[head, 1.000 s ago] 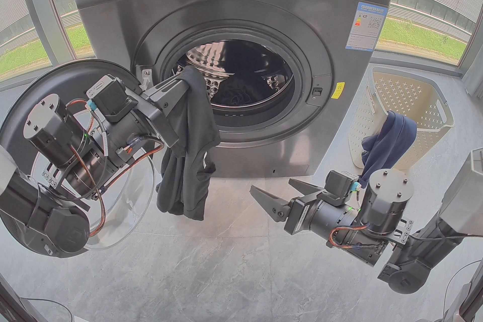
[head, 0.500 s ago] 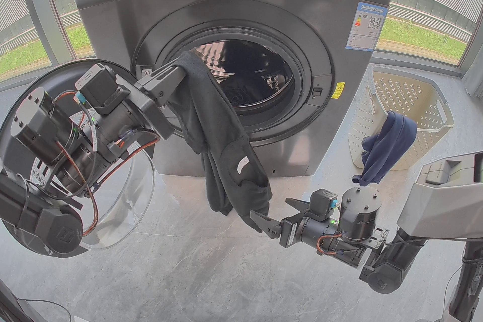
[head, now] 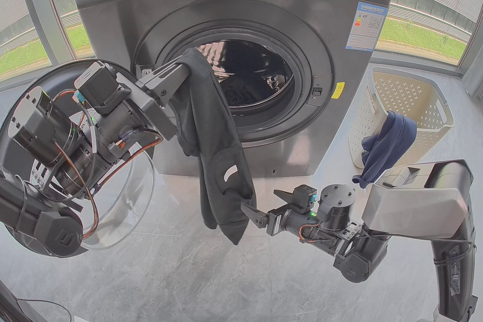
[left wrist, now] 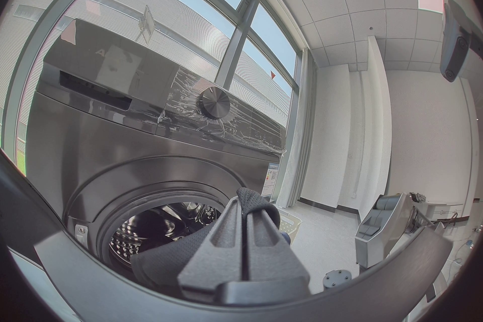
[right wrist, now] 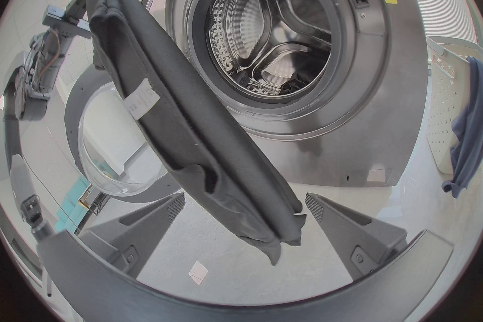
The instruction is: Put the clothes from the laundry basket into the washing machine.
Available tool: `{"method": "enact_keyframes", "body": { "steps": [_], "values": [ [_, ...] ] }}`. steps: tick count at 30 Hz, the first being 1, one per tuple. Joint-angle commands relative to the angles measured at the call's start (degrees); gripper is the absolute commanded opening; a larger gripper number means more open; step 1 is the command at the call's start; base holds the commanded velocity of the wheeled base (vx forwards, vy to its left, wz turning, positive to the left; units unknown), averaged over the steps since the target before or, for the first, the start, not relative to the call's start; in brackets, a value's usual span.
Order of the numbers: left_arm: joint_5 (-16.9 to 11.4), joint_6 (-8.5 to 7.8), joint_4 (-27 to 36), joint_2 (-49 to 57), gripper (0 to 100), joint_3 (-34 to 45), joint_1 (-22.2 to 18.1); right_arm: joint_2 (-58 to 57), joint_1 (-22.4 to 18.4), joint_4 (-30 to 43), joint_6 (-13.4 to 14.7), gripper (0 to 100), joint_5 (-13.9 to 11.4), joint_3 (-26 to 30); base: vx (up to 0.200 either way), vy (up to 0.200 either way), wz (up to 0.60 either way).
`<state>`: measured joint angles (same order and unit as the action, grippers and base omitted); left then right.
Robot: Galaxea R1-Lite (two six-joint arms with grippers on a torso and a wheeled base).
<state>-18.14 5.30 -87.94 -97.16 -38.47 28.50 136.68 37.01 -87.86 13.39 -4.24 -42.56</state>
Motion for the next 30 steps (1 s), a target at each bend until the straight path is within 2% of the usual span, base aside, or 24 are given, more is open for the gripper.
{"method": "enact_keyframes", "body": {
  "steps": [1,10,17,20,21,24,25,30],
  "values": [
    [0.03,0.06,-0.12,0.04,0,0.15,0.77,5.44,-0.18,-0.3,-0.9,100,-0.42,-4.2,0.0,0.0,0.0],
    [0.03,0.06,-0.21,-0.05,0,0.5,0.85,6.32,0.69,-0.3,-1.34,100,-0.59,-6.57,0.0,0.0,0.0],
    [0.03,0.06,-0.48,0.04,0,0.68,0.85,7.9,0.61,0.67,-1.43,100,-1.29,-12.29,0.0,0.0,0.0],
    [0.03,0.06,-0.56,0.04,0,0.68,0.85,10.62,0.08,0.76,-1.52,100,-2.09,-17.03,0.0,0.0,0.0],
    [0.03,0.06,-0.56,0.04,0,0.68,0.85,11.5,-0.01,0.49,-1.52,0,-2.0,-18.18,0.0,0.0,0.0],
    [0.03,0.06,-0.56,-0.05,0,0.68,0.77,12.38,-0.62,-0.38,-3.1,0,-2.09,-19.58,0.0,0.0,0.0],
    [0.03,0.06,-0.65,-0.05,0,0.68,0.68,11.85,-0.71,-0.56,-4.24,0,-2.09,-18.88,0.0,0.0,0.0],
    [0.03,0.06,-0.56,-0.14,0,0.68,0.41,5.97,-0.8,-0.65,-4.68,0,-1.91,-12.37,0.0,0.0,0.0]
  ]
}}
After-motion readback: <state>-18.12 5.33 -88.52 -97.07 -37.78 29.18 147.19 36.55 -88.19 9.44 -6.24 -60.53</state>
